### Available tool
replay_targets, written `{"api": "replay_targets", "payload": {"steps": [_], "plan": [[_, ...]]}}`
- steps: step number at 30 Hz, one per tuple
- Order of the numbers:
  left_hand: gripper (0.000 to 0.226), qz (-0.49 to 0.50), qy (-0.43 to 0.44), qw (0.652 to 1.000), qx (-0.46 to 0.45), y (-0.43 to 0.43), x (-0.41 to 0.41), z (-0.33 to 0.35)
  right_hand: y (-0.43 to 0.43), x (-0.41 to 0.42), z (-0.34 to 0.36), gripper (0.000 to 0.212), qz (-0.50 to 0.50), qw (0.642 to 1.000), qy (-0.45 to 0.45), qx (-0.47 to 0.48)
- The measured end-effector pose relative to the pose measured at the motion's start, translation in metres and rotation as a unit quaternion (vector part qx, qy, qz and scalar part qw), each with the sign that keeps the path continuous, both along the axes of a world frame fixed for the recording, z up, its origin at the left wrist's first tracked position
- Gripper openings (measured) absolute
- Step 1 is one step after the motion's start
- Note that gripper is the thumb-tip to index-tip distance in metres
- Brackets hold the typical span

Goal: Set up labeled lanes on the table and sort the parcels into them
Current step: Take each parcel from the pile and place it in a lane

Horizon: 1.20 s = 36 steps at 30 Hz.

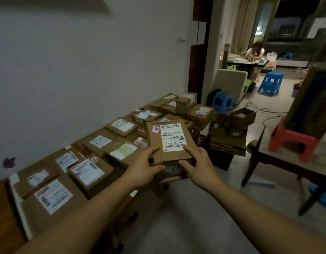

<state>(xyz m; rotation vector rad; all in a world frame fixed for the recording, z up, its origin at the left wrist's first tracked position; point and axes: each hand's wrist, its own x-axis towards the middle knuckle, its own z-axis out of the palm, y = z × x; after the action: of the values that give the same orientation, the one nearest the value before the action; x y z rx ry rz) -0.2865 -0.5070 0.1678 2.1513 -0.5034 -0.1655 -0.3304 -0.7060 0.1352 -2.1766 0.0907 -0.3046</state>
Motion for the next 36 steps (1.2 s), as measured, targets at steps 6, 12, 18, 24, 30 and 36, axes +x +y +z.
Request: {"api": "replay_targets", "payload": {"steps": [6, 12, 18, 24, 30, 36], "plan": [[0.069, -0.002, 0.000, 1.000, 0.000, -0.041, 0.107, -0.010, -0.044, 0.105, -0.002, 0.061, 0.007, 0.999, 0.020, -0.029], [0.069, -0.003, 0.044, 0.999, -0.001, -0.077, 0.222, -0.018, -0.084, 0.221, 0.016, 0.065, 0.025, 0.988, 0.092, -0.120], [0.069, 0.032, 0.071, 0.997, 0.029, -0.108, 0.308, -0.033, -0.123, 0.317, 0.018, 0.065, 0.068, 0.979, 0.125, -0.148], [0.063, 0.090, 0.077, 0.993, 0.020, -0.147, 0.382, -0.057, -0.160, 0.429, -0.006, 0.064, 0.126, 0.969, 0.115, -0.176], [0.054, 0.174, 0.105, 0.979, 0.000, -0.186, 0.424, -0.074, -0.188, 0.526, -0.034, 0.068, 0.225, 0.948, 0.137, -0.178], [0.055, 0.218, 0.116, 0.969, 0.020, -0.210, 0.437, -0.089, -0.209, 0.566, -0.059, 0.064, 0.325, 0.917, 0.172, -0.153]]}}
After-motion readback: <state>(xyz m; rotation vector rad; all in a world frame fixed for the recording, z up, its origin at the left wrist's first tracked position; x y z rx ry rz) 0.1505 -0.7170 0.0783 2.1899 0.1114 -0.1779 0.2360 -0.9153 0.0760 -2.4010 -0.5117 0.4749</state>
